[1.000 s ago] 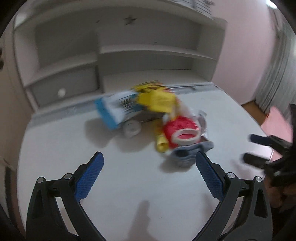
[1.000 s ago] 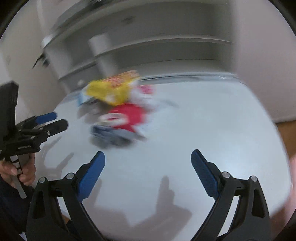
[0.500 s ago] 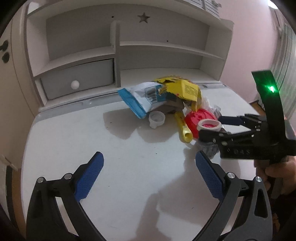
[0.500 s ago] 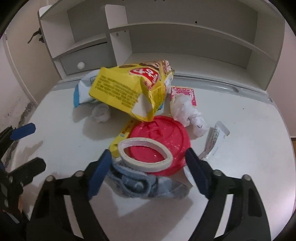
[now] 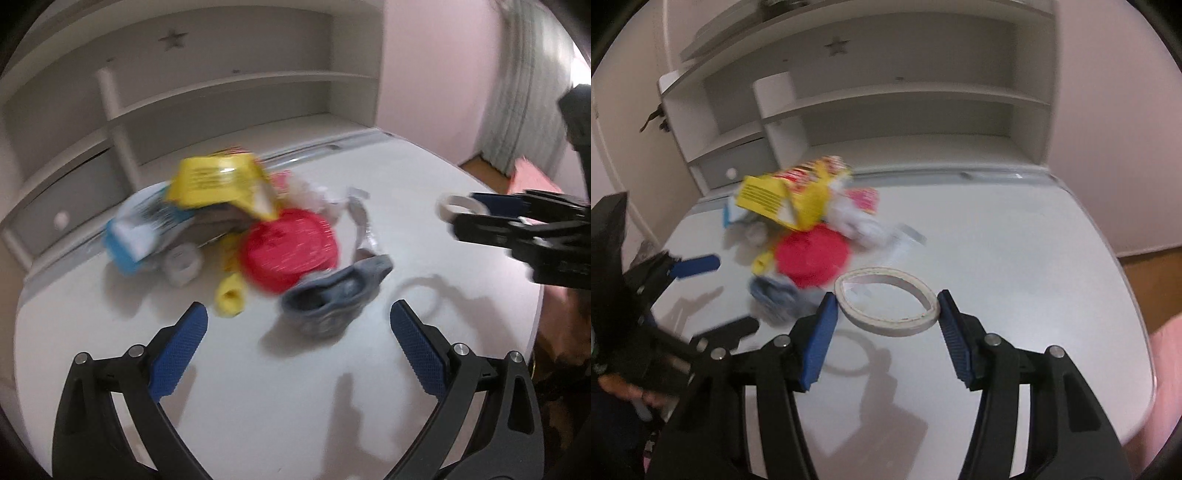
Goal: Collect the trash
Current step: 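Grasp the grey sock with the left tool while the right tool carries the tape roll, then open both tools over the black bin to drop the sock and tape roll, then grasp the white bottle cap with the left tool while the right tool grasps the toothpaste tube, then carry both items over the black bin and open both tools to drop them, then grasp the yellow snack bag with the right tool while the left tool grasps the yellow tube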
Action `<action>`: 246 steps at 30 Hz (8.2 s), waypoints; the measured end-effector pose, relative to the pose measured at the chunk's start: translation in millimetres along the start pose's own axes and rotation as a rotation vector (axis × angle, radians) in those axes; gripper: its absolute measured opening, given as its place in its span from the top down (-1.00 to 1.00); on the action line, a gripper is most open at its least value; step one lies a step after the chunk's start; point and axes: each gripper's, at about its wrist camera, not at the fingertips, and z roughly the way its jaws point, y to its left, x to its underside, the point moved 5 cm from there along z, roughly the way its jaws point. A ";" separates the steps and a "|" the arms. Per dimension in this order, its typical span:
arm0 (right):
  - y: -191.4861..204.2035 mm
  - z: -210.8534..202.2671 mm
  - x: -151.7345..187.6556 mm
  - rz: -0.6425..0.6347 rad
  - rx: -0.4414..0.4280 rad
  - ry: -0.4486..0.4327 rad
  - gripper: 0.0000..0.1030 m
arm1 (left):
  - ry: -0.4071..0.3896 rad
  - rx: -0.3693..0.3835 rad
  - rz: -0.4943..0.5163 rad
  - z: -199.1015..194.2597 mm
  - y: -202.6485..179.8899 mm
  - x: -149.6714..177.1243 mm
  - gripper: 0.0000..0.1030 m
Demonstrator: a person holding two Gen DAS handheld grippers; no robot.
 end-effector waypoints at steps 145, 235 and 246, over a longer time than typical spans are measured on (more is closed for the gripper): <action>1.4 111.1 -43.0 0.120 0.001 0.277 -0.37 | 0.088 -0.111 -0.206 19.3 84.3 2.8 0.44; -373.3 -210.5 305.7 0.833 0.454 -0.044 -0.69 | 0.041 0.637 0.384 19.2 -459.4 -74.9 -0.84; -173.8 -70.8 63.4 0.334 0.097 -0.035 -0.71 | 0.008 0.078 -0.079 -3.8 -78.9 -81.5 -0.84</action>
